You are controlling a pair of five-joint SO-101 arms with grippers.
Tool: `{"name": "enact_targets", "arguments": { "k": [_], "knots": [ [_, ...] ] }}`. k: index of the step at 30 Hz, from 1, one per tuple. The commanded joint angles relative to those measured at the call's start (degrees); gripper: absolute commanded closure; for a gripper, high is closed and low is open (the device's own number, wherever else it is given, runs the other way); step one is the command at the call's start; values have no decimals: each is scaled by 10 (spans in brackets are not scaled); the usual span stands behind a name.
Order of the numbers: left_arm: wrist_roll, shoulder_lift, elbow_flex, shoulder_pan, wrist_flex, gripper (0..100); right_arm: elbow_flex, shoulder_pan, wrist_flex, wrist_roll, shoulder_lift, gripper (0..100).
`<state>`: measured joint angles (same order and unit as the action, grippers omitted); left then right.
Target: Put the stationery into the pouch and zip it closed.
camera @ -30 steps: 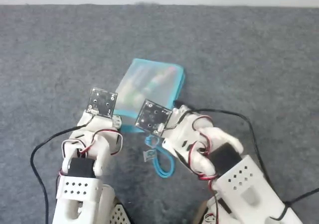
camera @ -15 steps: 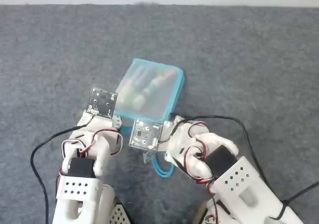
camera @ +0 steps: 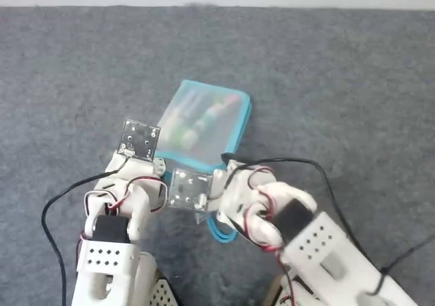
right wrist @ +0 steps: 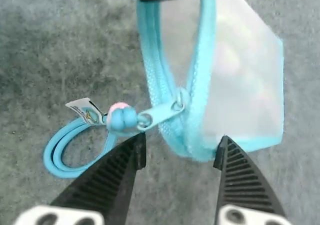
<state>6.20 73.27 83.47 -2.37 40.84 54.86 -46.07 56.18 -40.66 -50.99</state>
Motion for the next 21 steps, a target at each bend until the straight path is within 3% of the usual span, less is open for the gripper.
{"name": "enact_targets", "arguments": {
  "k": [1, 9, 15, 21],
  "knots": [
    [-9, -5, -46, 1, -2, 990, -63, -4, -30, 11, 72, 778],
    [-9, -5, -44, 1, -2, 990, -124, -4, -45, 56, 125, 781],
    [-9, -5, -43, 30, 2, 989, -120, -3, -44, 62, 131, 998],
    [-9, 0, -45, 36, 3, 981, -120, 40, -45, 137, 132, 991]
  ]
}}
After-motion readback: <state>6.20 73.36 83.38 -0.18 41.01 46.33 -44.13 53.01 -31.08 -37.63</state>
